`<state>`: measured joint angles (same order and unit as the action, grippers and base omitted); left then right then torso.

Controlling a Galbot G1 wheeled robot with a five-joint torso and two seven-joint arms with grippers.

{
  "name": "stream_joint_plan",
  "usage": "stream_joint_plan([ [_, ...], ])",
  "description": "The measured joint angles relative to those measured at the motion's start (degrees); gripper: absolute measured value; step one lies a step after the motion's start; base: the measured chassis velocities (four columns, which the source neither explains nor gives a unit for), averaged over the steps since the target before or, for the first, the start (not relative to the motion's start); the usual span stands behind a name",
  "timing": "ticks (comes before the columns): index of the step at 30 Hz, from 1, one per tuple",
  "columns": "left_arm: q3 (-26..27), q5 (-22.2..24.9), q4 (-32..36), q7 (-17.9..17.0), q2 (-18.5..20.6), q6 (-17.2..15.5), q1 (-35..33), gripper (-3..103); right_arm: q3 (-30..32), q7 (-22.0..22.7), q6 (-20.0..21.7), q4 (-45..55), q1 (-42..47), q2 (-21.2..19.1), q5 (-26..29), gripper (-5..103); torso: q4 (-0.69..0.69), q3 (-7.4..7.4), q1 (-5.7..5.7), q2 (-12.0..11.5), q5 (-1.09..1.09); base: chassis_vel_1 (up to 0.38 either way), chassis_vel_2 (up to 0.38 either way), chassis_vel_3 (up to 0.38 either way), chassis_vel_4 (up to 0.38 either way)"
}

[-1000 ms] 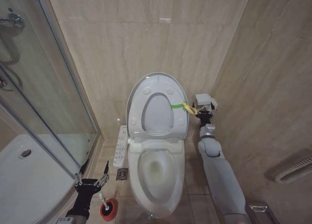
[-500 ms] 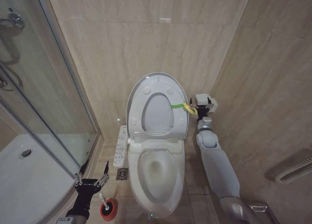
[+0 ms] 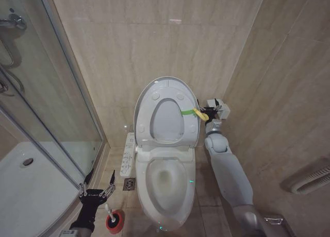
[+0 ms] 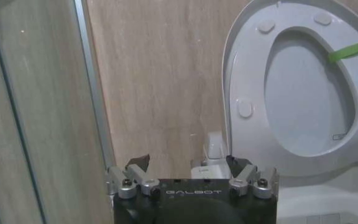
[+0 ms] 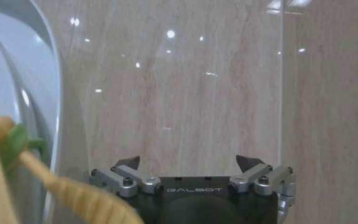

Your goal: Open the toilet lid, clean the toilet bowl with a toilet brush, close the toilet lid, and flush.

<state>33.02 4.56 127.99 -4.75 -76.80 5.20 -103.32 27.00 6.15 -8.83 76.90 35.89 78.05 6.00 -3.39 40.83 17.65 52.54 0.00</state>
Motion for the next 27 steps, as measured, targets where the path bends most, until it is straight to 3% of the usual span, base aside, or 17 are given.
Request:
stream_joint_plan([
  [7,0.0,0.0,0.0,0.0,0.0,0.0,0.0,82,-1.33,-0.26,2.8,9.39,7.31,-4.87,6.44,100,-0.02,0.0,-0.01,0.0,0.0,0.0,0.0,0.0,0.0],
  [15,0.0,0.0,0.0,0.0,0.0,0.0,0.0,82,-1.45,-0.33,3.12,14.55,13.49,-7.06,8.11,100,-0.04,-0.01,-0.01,0.0,0.0,0.0,0.0,0.0,0.0],
  [22,0.0,0.0,0.0,0.0,0.0,0.0,0.0,82,-0.41,-0.09,2.82,12.71,11.93,-6.81,7.84,100,0.04,-0.01,0.0,-0.01,0.0,0.0,0.0,0.0,0.0],
  [27,0.0,0.0,0.0,0.0,0.0,0.0,0.0,82,-0.17,-0.67,2.82,14.82,14.45,-8.34,9.09,100,0.01,0.0,0.0,-0.01,0.01,0.0,0.0,0.0,0.0],
])
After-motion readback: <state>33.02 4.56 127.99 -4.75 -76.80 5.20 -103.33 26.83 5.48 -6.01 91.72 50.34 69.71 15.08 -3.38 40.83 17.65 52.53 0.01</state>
